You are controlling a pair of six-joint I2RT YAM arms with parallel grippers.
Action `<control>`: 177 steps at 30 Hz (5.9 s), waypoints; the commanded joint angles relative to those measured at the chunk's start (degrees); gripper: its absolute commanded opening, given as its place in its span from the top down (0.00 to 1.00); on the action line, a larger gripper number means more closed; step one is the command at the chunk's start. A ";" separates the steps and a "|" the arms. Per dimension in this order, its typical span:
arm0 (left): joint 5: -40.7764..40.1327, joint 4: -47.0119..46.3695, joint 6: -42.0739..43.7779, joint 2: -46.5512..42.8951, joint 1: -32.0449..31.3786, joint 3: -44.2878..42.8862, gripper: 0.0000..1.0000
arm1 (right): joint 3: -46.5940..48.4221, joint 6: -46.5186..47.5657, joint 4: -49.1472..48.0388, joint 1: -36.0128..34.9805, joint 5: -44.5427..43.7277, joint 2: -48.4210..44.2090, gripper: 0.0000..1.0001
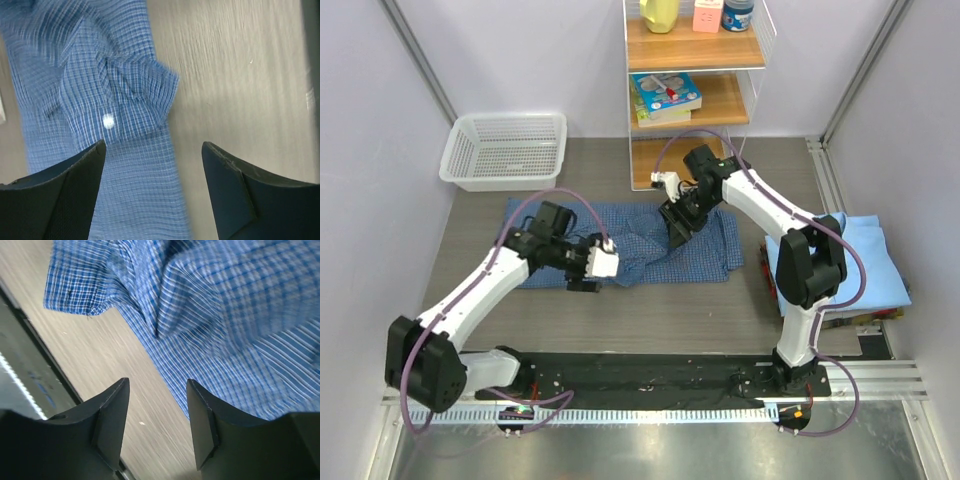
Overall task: Fold and stack the long sleeve shirts
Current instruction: Fold the shirt
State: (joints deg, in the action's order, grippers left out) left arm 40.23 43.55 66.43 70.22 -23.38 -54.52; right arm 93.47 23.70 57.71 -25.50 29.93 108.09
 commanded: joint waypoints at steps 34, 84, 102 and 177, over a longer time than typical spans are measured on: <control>21.98 23.37 -41.51 33.58 5.88 -49.46 1.00 | 4.00 2.39 -13.14 9.23 -0.67 -8.33 0.18; -3.73 -6.99 -60.73 4.06 6.87 -31.09 0.05 | -17.54 -1.62 -53.50 -11.24 -14.98 -23.90 0.99; -15.45 -9.98 -50.46 15.03 -3.87 -39.51 0.85 | -12.88 -6.04 -51.47 -11.15 -11.47 -23.81 0.99; 5.39 29.41 20.91 32.27 39.30 -38.38 0.52 | -15.35 -0.93 -19.21 5.90 -8.65 -12.57 0.48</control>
State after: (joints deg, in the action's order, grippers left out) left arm 38.02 76.18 107.50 105.47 19.27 -90.70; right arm 74.37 25.65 39.94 -15.75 25.10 92.40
